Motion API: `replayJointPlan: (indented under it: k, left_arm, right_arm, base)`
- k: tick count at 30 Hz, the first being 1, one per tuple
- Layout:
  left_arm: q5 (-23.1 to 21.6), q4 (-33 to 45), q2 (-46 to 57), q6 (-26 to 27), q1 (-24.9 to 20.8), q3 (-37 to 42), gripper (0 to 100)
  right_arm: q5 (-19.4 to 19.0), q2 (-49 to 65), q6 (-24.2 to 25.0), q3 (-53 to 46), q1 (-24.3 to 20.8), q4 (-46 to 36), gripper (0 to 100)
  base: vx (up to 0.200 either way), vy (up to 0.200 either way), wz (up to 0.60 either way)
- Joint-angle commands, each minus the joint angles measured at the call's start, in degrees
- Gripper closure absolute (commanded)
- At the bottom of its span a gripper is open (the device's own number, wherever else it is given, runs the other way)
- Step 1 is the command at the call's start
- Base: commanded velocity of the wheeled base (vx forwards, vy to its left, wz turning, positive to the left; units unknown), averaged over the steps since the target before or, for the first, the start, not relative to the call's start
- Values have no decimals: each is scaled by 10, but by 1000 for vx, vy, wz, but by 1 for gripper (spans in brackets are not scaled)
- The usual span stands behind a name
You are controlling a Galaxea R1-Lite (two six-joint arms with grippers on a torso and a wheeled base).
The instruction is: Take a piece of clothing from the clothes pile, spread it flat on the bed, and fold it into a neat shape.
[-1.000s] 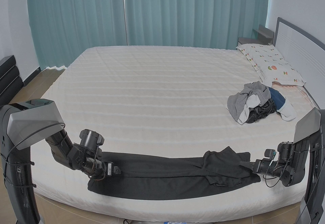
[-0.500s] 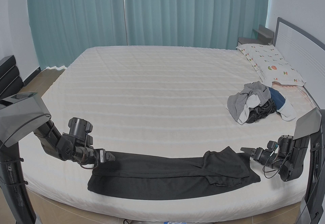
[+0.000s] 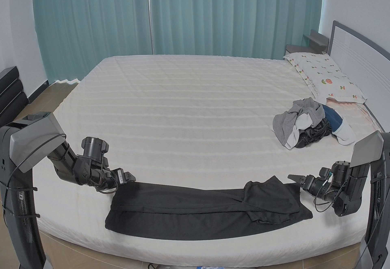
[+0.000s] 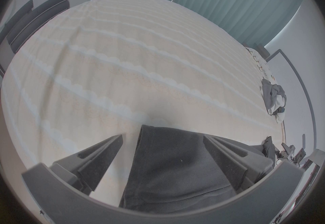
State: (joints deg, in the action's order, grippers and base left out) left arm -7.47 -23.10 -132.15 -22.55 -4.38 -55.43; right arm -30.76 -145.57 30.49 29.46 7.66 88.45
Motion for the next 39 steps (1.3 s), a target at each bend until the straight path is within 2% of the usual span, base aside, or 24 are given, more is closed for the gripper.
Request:
replayJointPlan:
  k: [1,3,4,12,27,28,36,39]
  left_arm:
    - [-2,0,-29,-2,2,-13,0]
    - [-2,-1,-33,-2,1,-15,0]
    - [-2,-4,-39,-2,0,-19,100]
    - [3,-43,-44,-32,1,-20,100]
    - [3,-53,-43,-34,9,-19,100]
    - [3,-53,-43,-34,9,-19,100]
    - [2,-53,-44,-34,9,-20,100]
    - [4,-56,-44,-35,10,-20,100]
  right_arm:
    - [0,-6,0,7,-4,-7,0]
    - [1,-6,0,11,-4,-9,0]
    - [4,-6,0,16,-5,-15,0]
    - [39,-7,0,26,-14,-24,0]
    - [52,-9,-1,29,-34,-36,0]
    - [52,-9,-1,30,-35,-36,100]
    - [54,-6,-1,38,-30,-39,100]
    - [65,-7,-1,49,-28,-38,100]
  base:
    - [0,0,0]
    - [0,0,0]
    - [0,0,0]
    - [0,0,0]
    - [0,0,0]
    - [0,0,0]
    - [0,0,0]
    - [0,0,0]
